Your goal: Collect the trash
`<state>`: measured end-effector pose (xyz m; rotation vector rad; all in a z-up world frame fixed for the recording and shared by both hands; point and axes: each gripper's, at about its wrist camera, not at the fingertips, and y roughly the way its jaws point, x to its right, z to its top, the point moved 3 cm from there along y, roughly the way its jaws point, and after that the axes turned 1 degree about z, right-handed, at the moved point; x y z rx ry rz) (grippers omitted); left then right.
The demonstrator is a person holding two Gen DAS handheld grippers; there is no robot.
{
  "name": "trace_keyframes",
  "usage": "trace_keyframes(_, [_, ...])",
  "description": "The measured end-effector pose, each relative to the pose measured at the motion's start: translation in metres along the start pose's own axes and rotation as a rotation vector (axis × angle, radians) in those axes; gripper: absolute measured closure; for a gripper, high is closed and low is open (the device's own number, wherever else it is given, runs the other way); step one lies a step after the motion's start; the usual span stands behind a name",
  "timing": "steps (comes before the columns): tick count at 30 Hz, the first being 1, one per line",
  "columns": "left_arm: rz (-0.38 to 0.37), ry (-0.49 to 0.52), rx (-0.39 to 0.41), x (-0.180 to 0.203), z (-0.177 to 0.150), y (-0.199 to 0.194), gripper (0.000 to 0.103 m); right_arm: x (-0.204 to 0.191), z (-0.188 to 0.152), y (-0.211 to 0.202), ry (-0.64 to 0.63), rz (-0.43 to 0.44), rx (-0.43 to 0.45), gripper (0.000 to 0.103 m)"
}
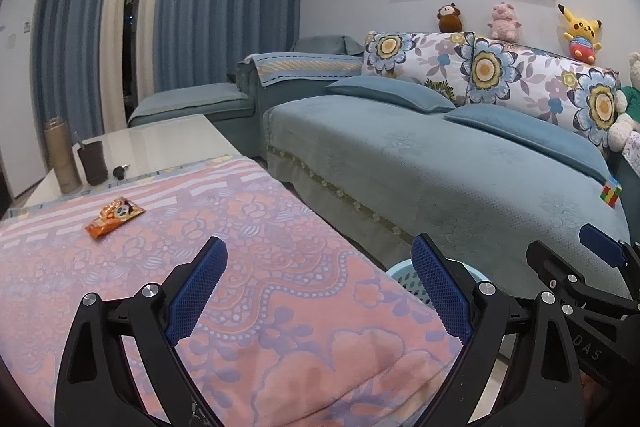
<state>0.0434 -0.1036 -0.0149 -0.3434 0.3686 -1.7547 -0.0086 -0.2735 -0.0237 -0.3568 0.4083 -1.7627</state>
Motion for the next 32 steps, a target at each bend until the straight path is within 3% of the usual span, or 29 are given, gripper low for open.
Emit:
trace_keyframes(5, [0.03,-0.007,0.002,-0.006,0.002,0.0,0.012,0.0,0.0,0.001,0.0,0.001,0.002,0.026])
trace_keyframes(9, [0.115,0.018,0.034,-0.01,0.005,-0.004,0.008,0.0,0.001,0.001,-0.005,-0.003,0.0,0.026])
trace_keyframes(32, [0.144,-0.034,0.002,-0.018,0.007,-0.007,0.008,0.001,0.003,0.001,-0.002,0.0,0.003,0.026])
